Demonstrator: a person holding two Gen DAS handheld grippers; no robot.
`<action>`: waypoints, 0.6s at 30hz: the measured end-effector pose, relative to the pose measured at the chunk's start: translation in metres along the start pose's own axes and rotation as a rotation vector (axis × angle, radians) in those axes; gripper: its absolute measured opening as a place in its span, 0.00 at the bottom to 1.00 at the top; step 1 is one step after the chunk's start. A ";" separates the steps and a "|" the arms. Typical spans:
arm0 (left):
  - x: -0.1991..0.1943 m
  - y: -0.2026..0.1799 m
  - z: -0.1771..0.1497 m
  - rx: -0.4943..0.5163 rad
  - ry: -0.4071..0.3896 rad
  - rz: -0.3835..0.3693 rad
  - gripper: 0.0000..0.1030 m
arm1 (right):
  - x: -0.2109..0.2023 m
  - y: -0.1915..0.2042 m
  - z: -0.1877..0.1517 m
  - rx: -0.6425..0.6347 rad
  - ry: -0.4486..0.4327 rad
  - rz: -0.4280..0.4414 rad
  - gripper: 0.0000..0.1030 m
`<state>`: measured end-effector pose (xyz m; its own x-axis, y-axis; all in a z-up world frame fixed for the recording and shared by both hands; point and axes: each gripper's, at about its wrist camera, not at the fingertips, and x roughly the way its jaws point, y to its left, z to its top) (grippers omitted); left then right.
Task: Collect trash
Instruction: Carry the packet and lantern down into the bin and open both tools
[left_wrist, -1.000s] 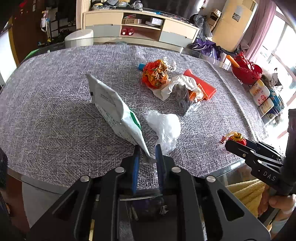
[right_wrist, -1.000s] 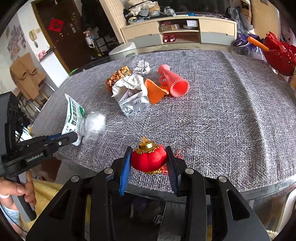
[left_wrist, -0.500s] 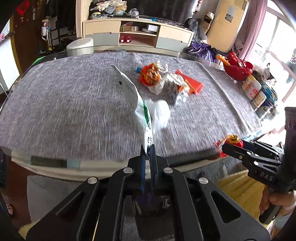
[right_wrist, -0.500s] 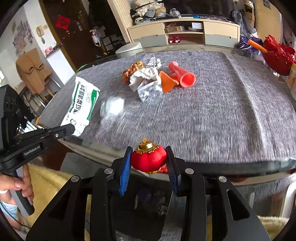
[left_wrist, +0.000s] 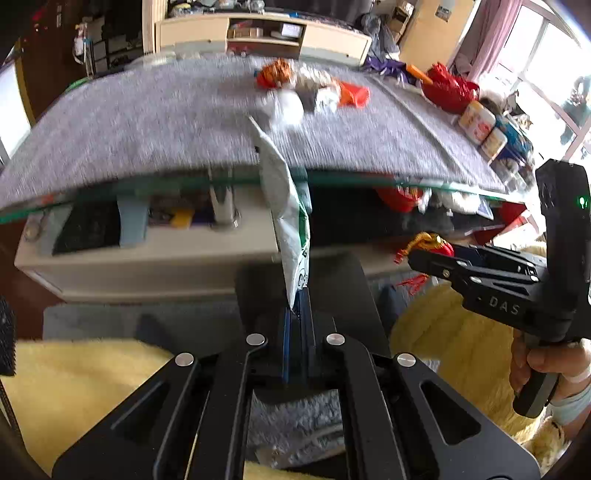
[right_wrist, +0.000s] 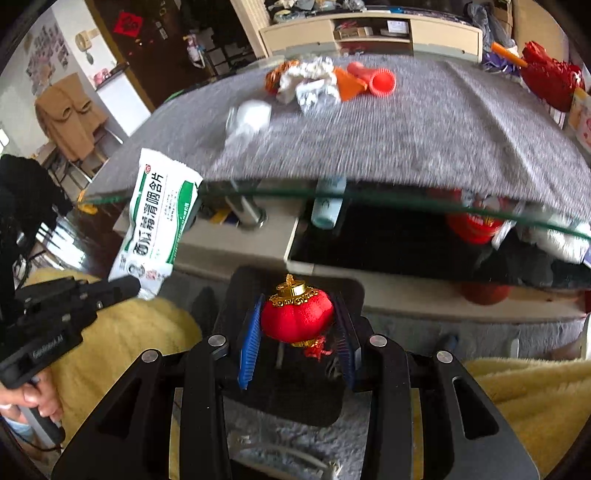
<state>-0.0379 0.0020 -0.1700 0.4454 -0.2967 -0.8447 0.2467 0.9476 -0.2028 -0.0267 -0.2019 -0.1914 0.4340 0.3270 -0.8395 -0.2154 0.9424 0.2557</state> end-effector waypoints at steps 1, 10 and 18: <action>0.003 -0.001 -0.005 0.000 0.010 -0.003 0.03 | 0.003 0.000 -0.004 0.001 0.008 0.000 0.36; 0.038 -0.015 -0.041 0.006 0.132 -0.049 0.02 | 0.028 -0.006 -0.030 0.030 0.081 0.006 0.36; 0.071 -0.020 -0.054 0.017 0.219 -0.038 0.02 | 0.043 -0.012 -0.037 0.058 0.122 0.014 0.36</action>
<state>-0.0576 -0.0318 -0.2523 0.2382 -0.2977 -0.9244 0.2749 0.9336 -0.2298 -0.0380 -0.2022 -0.2482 0.3208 0.3328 -0.8868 -0.1682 0.9414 0.2924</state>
